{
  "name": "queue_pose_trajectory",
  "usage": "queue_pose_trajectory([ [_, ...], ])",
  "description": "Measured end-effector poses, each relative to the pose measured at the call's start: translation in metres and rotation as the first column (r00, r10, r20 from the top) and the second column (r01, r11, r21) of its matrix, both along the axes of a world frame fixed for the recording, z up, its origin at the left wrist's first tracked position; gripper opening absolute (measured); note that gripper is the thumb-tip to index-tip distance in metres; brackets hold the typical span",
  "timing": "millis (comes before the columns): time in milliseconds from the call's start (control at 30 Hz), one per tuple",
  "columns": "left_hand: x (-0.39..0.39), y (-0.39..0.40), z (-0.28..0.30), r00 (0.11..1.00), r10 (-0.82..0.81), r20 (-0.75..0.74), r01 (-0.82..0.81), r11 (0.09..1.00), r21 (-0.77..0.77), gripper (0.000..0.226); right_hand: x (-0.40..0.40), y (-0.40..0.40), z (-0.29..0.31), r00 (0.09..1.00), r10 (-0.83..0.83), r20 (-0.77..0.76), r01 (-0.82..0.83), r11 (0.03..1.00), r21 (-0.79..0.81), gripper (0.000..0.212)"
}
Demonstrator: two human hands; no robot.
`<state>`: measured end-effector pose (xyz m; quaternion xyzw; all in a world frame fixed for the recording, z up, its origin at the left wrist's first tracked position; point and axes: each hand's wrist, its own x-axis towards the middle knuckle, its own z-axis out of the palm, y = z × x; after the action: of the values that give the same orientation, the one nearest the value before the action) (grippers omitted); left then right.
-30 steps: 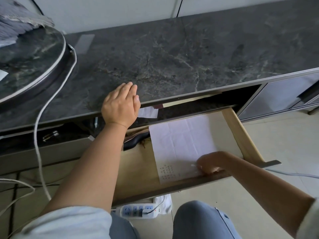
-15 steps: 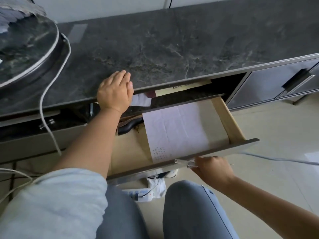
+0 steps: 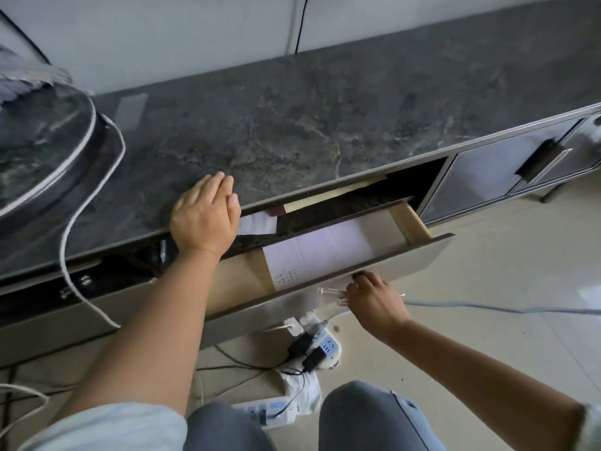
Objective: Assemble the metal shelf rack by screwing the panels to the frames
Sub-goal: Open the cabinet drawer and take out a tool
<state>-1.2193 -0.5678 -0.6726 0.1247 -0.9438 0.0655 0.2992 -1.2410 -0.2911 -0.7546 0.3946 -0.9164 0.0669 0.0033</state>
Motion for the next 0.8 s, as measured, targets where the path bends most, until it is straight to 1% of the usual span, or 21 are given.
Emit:
queue_pose_trajectory([
  [67,-0.001,-0.001,-0.002,1.0,-0.002,-0.02,0.001,1.0,-0.031,0.043,0.001,-0.005,-0.008,0.996,-0.05,0.071,0.049,0.999,0.008,0.032],
  [100,-0.002,-0.002,-0.002,1.0,0.001,-0.025,-0.002,0.999,-0.04,0.043,0.003,-0.008,-0.012,0.98,-0.079,0.185,0.087,0.996,-0.034,0.037],
  [133,-0.003,-0.002,-0.002,1.0,0.003,-0.028,-0.004,0.999,-0.045,0.043,0.002,-0.01,-0.018,0.948,-0.106,0.302,0.121,0.992,-0.031,0.044],
  [200,-0.003,-0.003,-0.002,0.999,0.007,-0.031,-0.009,0.999,-0.046,0.044,-0.002,-0.017,-0.021,0.91,-0.091,0.404,0.106,0.994,-0.016,0.047],
  [267,-0.003,-0.003,-0.003,0.999,0.009,-0.042,-0.011,0.998,-0.058,0.045,-0.011,-0.03,-0.02,0.887,-0.086,0.455,0.123,0.991,-0.053,0.041],
  [333,-0.003,-0.004,-0.004,0.998,0.012,-0.061,-0.018,0.995,-0.095,0.044,-0.022,-0.042,-0.021,0.887,-0.082,0.454,0.123,0.99,-0.062,0.033],
  [467,-0.004,-0.004,-0.006,0.997,0.012,-0.078,-0.021,0.992,-0.125,0.043,-0.041,-0.055,-0.039,0.845,-0.108,0.524,0.21,0.968,-0.138,0.047],
  [567,-0.005,-0.005,-0.004,0.997,0.019,-0.07,-0.029,0.989,-0.144,0.043,-0.045,-0.061,-0.049,0.884,-0.093,0.458,0.187,0.968,-0.164,0.049],
  [600,-0.005,-0.004,-0.004,0.998,0.023,-0.063,-0.032,0.989,-0.146,0.043,-0.044,-0.061,-0.051,0.907,-0.087,0.411,0.176,0.967,-0.184,0.047],
  [633,-0.004,-0.004,-0.004,0.998,0.025,-0.058,-0.033,0.989,-0.145,0.044,-0.044,-0.062,-0.051,0.919,-0.075,0.386,0.159,0.969,-0.191,0.039],
  [667,-0.003,-0.004,-0.003,0.998,0.026,-0.056,-0.034,0.989,-0.143,0.045,-0.044,-0.062,-0.053,0.92,-0.062,0.387,0.149,0.969,-0.199,0.027],
  [700,-0.003,-0.004,-0.003,0.998,0.027,-0.052,-0.034,0.99,-0.139,0.046,-0.045,-0.063,-0.058,0.942,-0.046,0.333,0.116,0.974,-0.193,0.022],
  [733,-0.003,-0.003,-0.002,0.999,0.027,-0.046,-0.032,0.991,-0.132,0.046,-0.046,-0.065,-0.06,0.943,-0.043,0.33,0.103,0.981,-0.167,0.023],
  [800,-0.003,-0.003,-0.001,0.999,0.019,-0.029,-0.022,0.993,-0.119,0.044,-0.043,-0.069,-0.056,0.924,-0.079,0.374,0.163,0.967,-0.198,0.048],
])
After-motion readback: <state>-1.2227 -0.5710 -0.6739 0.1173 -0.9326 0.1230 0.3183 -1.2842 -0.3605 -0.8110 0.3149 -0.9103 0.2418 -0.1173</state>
